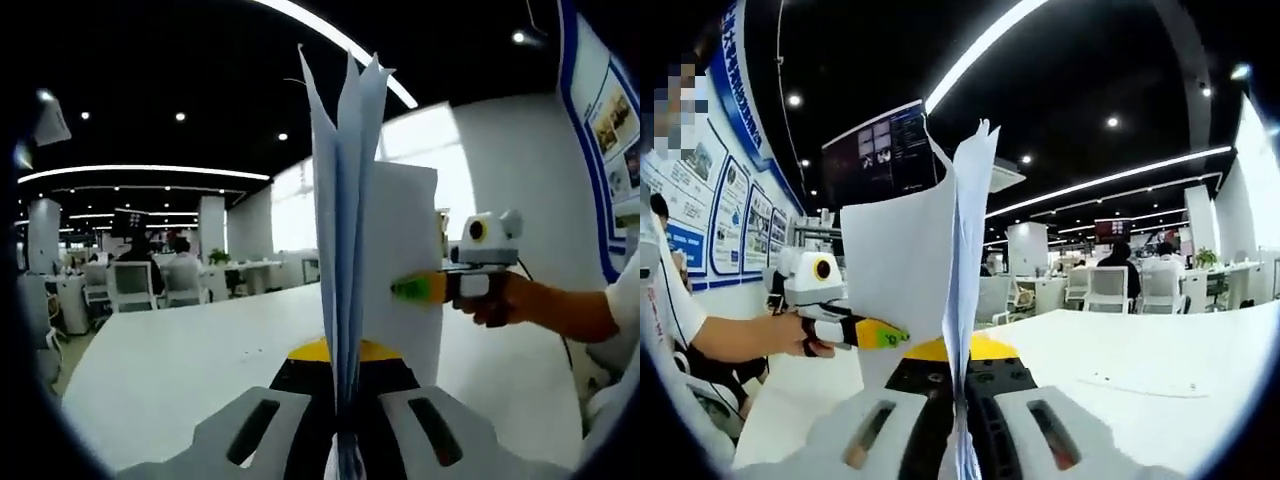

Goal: Organize the stack of printing papers by aligning and flattening the scattered papers on the table

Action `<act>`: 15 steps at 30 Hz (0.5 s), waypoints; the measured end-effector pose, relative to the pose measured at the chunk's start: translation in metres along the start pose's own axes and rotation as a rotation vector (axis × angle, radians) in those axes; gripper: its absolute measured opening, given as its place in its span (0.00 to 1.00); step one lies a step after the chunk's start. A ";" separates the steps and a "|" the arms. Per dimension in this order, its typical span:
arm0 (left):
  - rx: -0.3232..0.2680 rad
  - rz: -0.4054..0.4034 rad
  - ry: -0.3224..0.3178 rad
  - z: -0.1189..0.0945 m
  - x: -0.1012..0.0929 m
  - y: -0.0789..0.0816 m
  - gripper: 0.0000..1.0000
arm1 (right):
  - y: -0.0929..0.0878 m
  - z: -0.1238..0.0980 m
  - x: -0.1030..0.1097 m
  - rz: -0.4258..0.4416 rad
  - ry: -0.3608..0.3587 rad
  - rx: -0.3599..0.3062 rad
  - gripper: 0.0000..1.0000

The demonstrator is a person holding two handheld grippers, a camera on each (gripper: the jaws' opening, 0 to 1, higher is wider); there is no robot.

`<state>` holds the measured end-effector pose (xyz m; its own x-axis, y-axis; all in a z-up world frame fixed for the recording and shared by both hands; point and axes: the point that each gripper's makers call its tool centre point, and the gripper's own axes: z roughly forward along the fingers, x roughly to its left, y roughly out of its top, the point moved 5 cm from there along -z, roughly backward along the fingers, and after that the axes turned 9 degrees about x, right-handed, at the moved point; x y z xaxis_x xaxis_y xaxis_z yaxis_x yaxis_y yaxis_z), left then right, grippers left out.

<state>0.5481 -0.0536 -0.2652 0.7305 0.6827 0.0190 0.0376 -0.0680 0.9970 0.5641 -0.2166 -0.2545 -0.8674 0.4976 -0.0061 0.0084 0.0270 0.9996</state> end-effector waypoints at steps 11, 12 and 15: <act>-0.147 -0.129 -0.006 -0.023 0.023 0.049 0.05 | -0.047 -0.027 -0.023 0.191 -0.106 -0.036 0.52; -0.159 -0.132 -0.010 -0.024 0.024 0.055 0.05 | -0.052 -0.028 -0.023 0.226 -0.107 -0.053 0.55; -0.208 -0.135 -0.039 -0.030 0.022 0.078 0.05 | -0.068 -0.026 -0.014 0.354 -0.021 -0.099 0.58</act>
<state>0.5465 -0.0222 -0.1850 0.7542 0.6467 -0.1139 -0.0017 0.1753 0.9845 0.5627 -0.2477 -0.3212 -0.8090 0.4785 0.3413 0.2573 -0.2339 0.9376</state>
